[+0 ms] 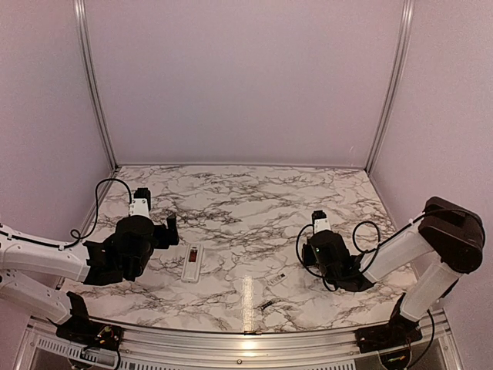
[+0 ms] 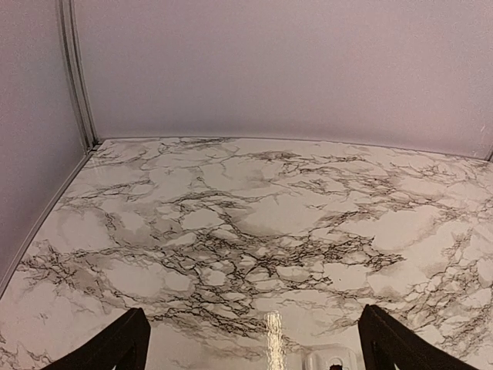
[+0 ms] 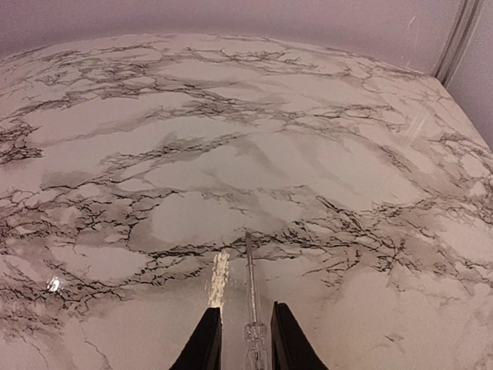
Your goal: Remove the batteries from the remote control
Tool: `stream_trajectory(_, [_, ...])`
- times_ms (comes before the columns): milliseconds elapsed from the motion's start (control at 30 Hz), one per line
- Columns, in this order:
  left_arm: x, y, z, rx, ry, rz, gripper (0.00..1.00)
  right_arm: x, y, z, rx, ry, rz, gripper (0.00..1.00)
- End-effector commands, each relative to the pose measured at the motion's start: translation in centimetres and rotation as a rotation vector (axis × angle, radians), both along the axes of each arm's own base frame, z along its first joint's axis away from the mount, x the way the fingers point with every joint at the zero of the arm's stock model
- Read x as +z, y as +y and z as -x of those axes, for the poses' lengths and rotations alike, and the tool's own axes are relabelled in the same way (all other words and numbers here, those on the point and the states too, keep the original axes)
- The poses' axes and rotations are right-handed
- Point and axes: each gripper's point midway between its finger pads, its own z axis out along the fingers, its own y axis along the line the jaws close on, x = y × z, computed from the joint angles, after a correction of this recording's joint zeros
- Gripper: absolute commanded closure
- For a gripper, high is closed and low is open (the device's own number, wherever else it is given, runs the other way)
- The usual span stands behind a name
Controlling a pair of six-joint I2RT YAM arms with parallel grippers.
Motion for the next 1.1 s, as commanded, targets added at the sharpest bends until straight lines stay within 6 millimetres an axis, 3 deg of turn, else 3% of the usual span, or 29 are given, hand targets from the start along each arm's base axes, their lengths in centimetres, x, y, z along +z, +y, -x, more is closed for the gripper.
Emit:
stream_trajectory(0, [0.1, 0.2, -0.1, 0.001, -0.005, -0.007, 0.01, 0.0, 0.4, -0.4, -0.001, 0.014, -0.015, 0.78])
stream_trajectory(400, [0.3, 0.4, 0.1, 0.0, -0.01, 0.002, 0.01, 1.5, 1.1, -0.7, 0.021, 0.011, -0.027, 0.74])
stream_trajectory(500, [0.4, 0.6, 0.1, 0.009, -0.012, -0.009, 0.01, 2.8, 1.6, -0.7, 0.041, 0.003, -0.039, 0.59])
stream_trajectory(733, [0.9, 1.7, 0.3, 0.044, -0.029, -0.017, 0.01, 8.0, 1.5, -0.5, 0.067, -0.068, -0.076, 0.03])
stream_trajectory(933, [1.1, 2.4, 0.3, 0.064, -0.033, -0.022, 0.01, 12.1, 0.4, -0.1, 0.062, -0.141, -0.078, 0.02])
stream_trajectory(1067, [2.3, 2.7, 0.0, 0.072, -0.047, -0.017, 0.01, 15.9, -1.8, 0.3, 0.003, -0.255, -0.082, 0.02])
